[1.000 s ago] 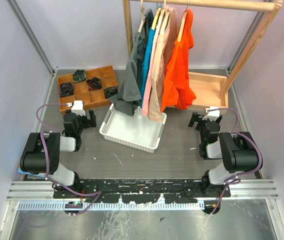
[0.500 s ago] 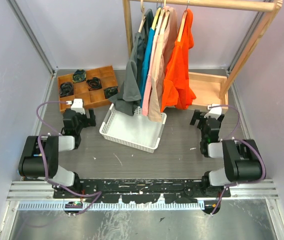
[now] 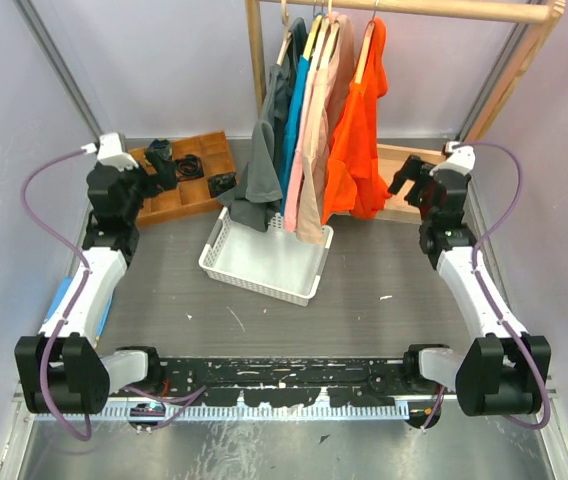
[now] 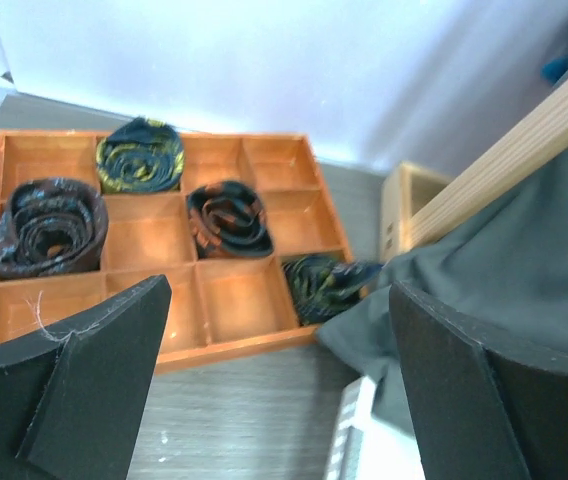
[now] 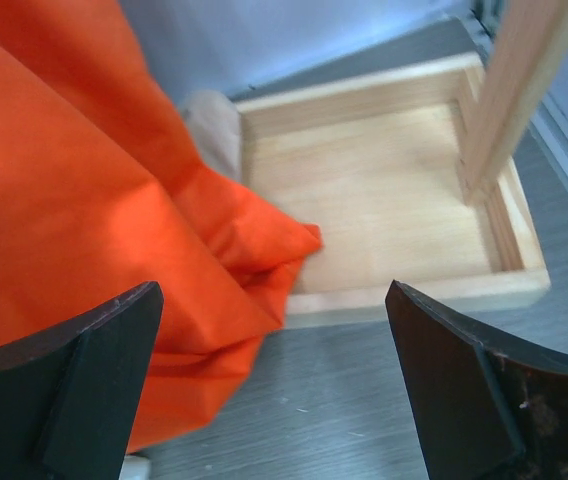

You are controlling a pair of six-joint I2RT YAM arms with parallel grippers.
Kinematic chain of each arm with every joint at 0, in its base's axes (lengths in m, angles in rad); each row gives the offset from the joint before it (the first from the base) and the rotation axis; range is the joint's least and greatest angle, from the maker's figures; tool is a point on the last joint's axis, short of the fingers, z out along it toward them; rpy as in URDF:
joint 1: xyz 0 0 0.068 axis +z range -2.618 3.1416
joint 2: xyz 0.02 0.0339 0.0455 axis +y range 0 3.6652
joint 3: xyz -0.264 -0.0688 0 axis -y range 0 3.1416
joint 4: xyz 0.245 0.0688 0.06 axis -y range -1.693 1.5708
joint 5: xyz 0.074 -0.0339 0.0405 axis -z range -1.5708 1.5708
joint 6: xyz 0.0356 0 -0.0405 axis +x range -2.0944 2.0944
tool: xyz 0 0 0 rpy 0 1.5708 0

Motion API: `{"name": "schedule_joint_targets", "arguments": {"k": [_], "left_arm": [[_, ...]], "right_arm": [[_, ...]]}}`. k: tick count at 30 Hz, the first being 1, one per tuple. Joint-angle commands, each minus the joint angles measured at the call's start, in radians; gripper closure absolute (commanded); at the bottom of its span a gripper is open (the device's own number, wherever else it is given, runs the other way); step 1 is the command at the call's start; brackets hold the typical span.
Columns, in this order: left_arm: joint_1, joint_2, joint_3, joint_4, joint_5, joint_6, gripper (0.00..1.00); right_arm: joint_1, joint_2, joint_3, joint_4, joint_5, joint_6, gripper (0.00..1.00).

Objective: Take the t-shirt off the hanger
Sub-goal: Pick up the hanger from the clothesline.

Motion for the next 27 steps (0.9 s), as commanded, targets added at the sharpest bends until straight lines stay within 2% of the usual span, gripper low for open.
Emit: {"name": "schedule_joint_targets", "arguments": {"k": [1, 4, 7, 12, 17, 21, 27], "left_arm": [[0.005, 0.007, 0.198, -0.292, -0.033, -0.23, 0.02], [0.007, 0.009, 0.268, -0.317, -0.006, -0.33, 0.02], [0.009, 0.023, 0.34, -0.306, 0.059, -0.383, 0.02], [0.008, 0.049, 0.479, -0.398, 0.094, -0.467, 0.02], [0.006, 0.03, 0.6, -0.521, 0.156, -0.446, 0.02], [-0.02, -0.005, 0.698, -0.652, 0.115, -0.392, 0.02], [-0.077, -0.038, 0.737, -0.822, 0.082, -0.368, 0.02]], "right_arm": [[0.002, -0.001, 0.257, -0.226, -0.139, 0.037, 0.0], [0.001, 0.023, 0.382, -0.289, -0.167, 0.103, 0.0], [-0.001, 0.031, 0.474, -0.278, -0.208, 0.167, 0.0], [-0.002, 0.088, 0.679, -0.331, -0.179, 0.232, 0.0], [-0.001, 0.163, 0.911, -0.456, -0.109, 0.182, 0.04], [0.002, 0.202, 1.034, -0.526, -0.135, 0.16, 0.06], [0.022, 0.219, 1.219, -0.709, -0.148, 0.163, 0.06]]}}
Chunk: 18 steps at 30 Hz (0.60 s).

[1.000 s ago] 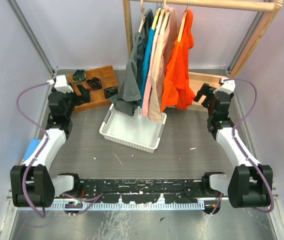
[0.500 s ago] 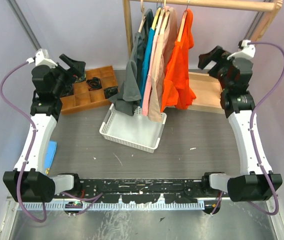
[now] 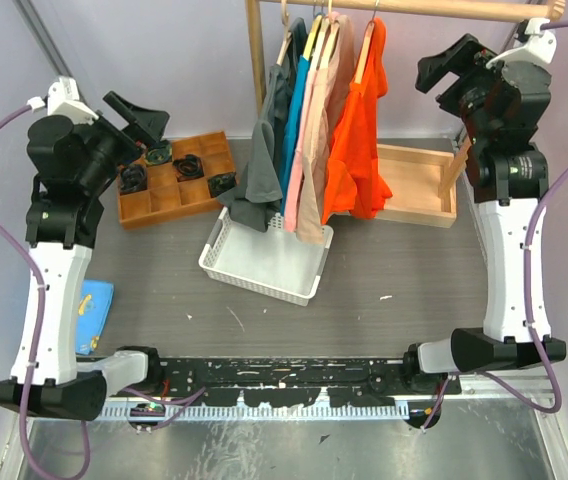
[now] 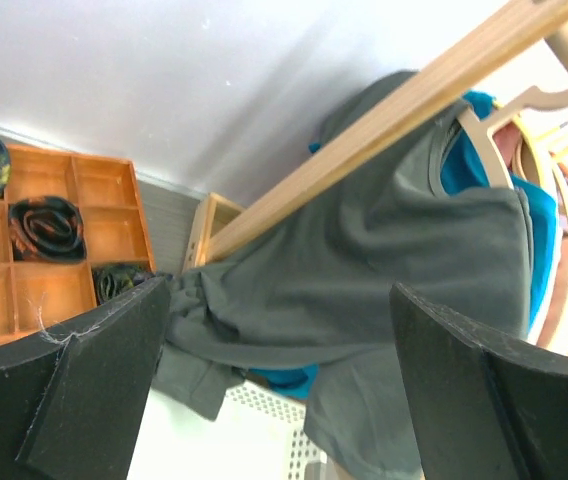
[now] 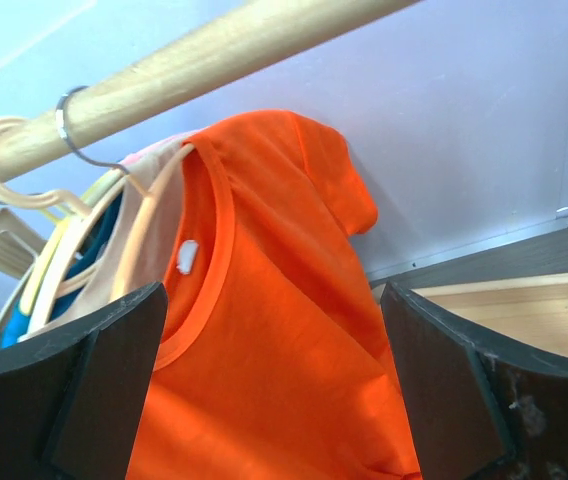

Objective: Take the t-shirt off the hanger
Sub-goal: Pick up the hanger from the clothesline.

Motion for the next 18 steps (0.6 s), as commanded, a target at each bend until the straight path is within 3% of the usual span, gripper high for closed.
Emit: {"name": "schedule_joint_targets", "arguments": {"k": [1, 13, 18], "left_arm": [[-0.045, -0.042, 0.012, -0.179, -0.018, 0.042, 0.02], [-0.137, -0.162, -0.199, -0.328, -0.073, 0.034, 0.02], [-0.186, -0.088, -0.254, -0.376, -0.108, 0.07, 0.02]], "right_arm": [[0.017, 0.0, 0.154, -0.164, -0.012, -0.02, 0.06], [0.044, -0.043, 0.182, -0.294, -0.038, -0.017, 0.11], [0.046, -0.043, 0.183, -0.329, -0.043, -0.04, 0.11]]}}
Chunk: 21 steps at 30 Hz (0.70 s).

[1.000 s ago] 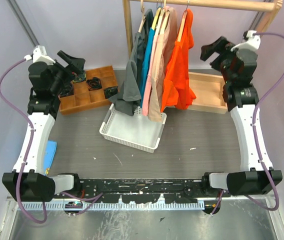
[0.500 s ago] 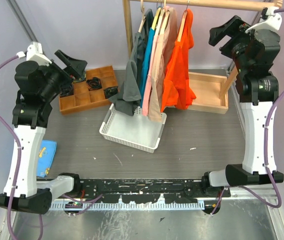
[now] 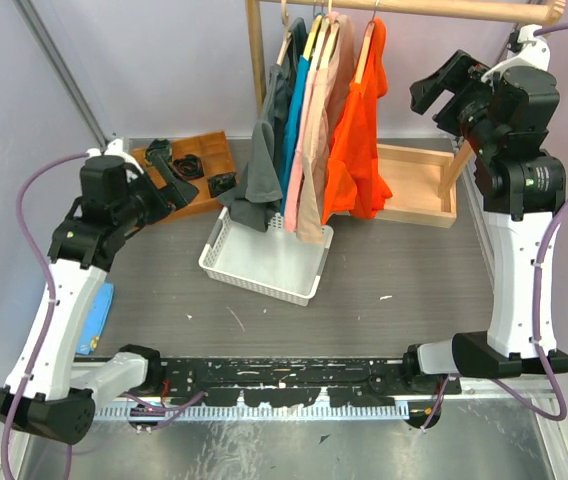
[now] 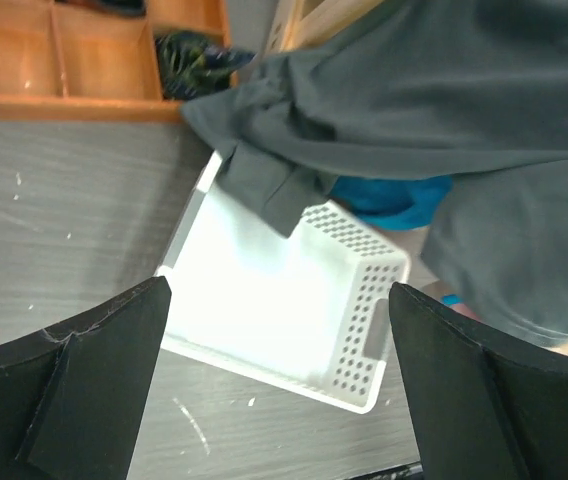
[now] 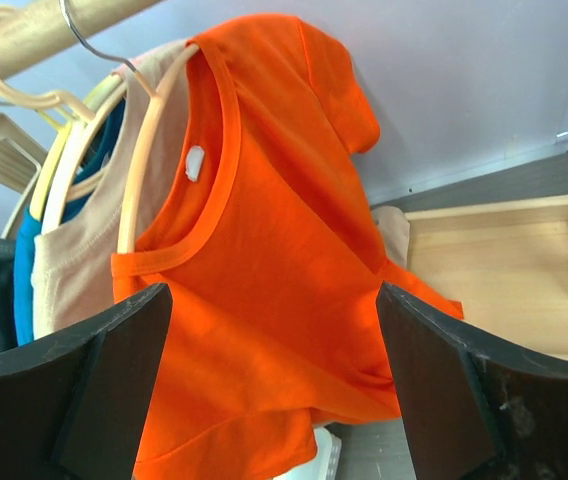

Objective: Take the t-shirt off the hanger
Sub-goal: Pick up the hanger from the clothesline.

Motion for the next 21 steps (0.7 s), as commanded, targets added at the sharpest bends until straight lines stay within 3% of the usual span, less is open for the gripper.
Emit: {"name": "schedule_joint_targets", "arguments": {"k": [1, 9, 21], "left_arm": [[-0.053, 0.071, -0.054, -0.056, -0.052, 0.042, 0.02], [-0.159, 0.29, -0.039, -0.145, -0.178, 0.126, 0.02], [-0.158, 0.489, -0.047, -0.01, -0.182, 0.204, 0.02]], "right_arm": [[0.005, -0.037, 0.008, -0.003, -0.023, -0.032, 0.11], [0.005, -0.037, 0.029, 0.006, -0.045, -0.045, 0.11], [0.004, -0.094, -0.046, 0.016, -0.06, -0.076, 0.1]]}}
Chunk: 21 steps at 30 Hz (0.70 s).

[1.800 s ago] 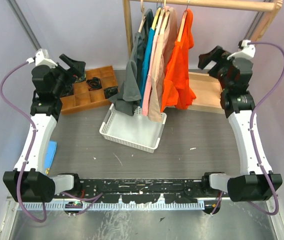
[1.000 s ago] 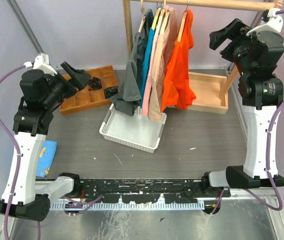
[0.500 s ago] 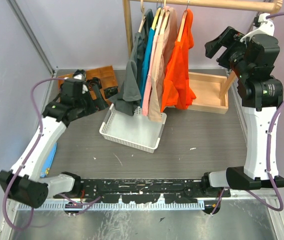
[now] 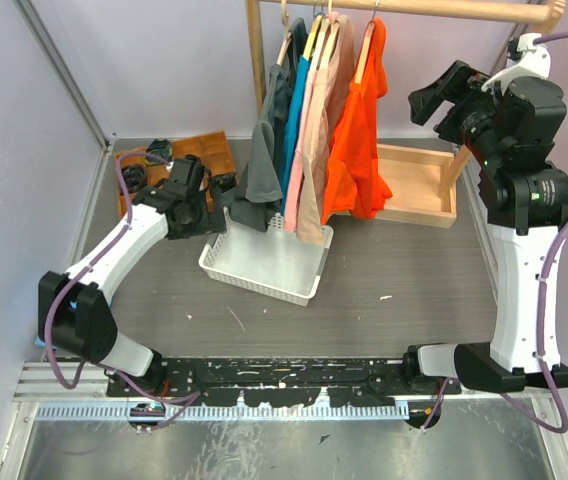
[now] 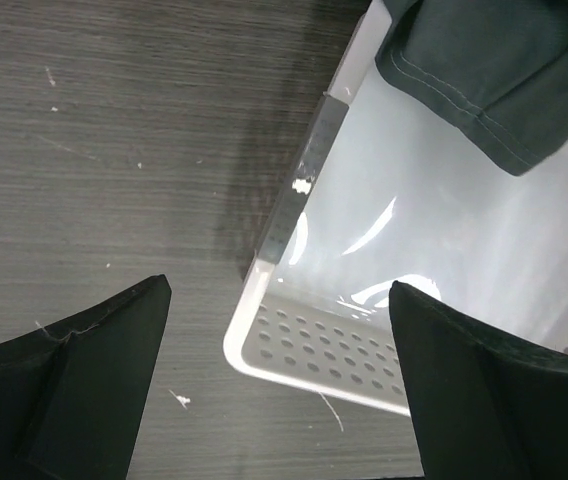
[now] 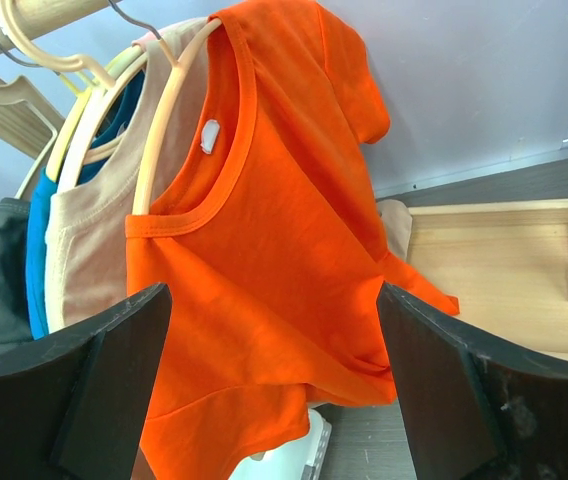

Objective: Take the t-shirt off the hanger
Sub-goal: Pick up the hanger from the clothesline.

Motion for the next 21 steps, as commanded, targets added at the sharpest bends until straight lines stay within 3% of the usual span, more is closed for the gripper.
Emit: {"name": "schedule_joint_targets", "arguments": {"k": [1, 7, 13, 21], "left_arm": [[0.0, 0.072, 0.017, 0.075, 0.016, 0.043, 0.01], [0.0, 0.115, 0.001, 0.152, 0.029, 0.062, 0.09], [0.0, 0.149, -0.028, 0.204, 0.059, 0.084, 0.24], [0.0, 0.197, -0.039, 0.26, 0.056, 0.127, 0.34]], "right_arm": [[0.004, -0.048, -0.007, 0.035, -0.015, -0.028, 0.1], [0.004, -0.053, -0.013, 0.033, -0.031, -0.033, 0.1], [0.004, -0.063, -0.026, 0.033, -0.036, -0.042, 0.1], [0.004, -0.065, -0.028, 0.035, -0.038, -0.048, 0.1]]}}
